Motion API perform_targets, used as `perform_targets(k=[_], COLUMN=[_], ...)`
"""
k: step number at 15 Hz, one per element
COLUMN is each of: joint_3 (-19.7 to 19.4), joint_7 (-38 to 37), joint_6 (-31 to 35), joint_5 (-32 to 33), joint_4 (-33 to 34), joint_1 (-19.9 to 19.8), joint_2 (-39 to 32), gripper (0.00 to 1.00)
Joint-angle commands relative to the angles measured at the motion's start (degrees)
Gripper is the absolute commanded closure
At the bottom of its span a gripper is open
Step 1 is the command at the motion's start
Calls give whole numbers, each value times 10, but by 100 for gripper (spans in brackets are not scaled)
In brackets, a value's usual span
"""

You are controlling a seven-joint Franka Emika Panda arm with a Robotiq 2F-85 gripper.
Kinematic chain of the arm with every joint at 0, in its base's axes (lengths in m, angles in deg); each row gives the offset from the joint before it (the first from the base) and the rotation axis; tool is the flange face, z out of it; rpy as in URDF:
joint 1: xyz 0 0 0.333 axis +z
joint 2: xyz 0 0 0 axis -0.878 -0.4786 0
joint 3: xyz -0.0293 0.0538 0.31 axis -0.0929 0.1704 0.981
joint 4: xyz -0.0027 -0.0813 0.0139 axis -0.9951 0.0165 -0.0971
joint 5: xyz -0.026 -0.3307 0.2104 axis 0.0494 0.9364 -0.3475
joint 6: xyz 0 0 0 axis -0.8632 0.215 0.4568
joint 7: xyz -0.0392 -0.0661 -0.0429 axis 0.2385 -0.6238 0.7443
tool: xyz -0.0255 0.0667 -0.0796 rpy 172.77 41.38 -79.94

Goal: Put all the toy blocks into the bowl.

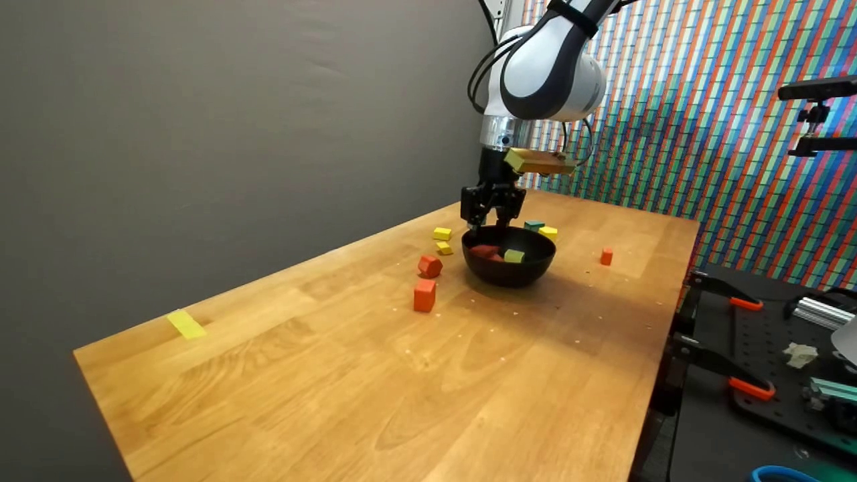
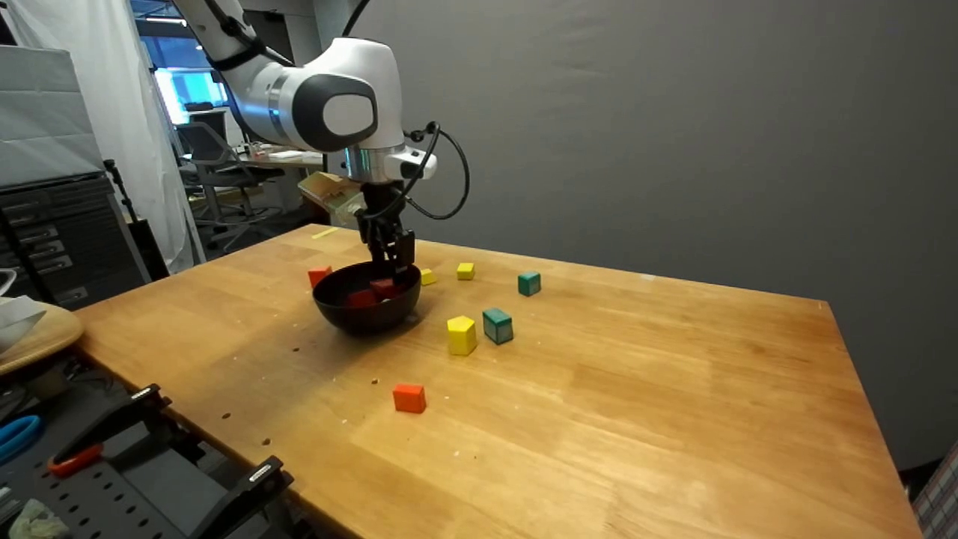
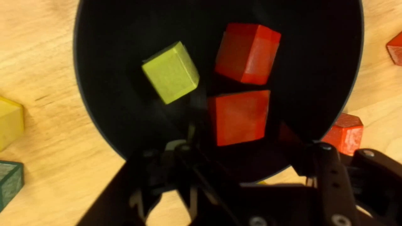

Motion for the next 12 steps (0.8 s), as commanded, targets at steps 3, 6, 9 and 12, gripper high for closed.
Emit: perform_targets(k=[3,6,9,12], joint_3=[13,57,80,74], joint_7=[29,101,146,115], joint_6=[-39,-52,-96,-88], joint_5=[16,-12,-13,0], joint_4=[-66,-92,-60,-65], joint_1=[21,24,51,62], joint_2=[117,189,196,196], gripper=[0,0,1,0])
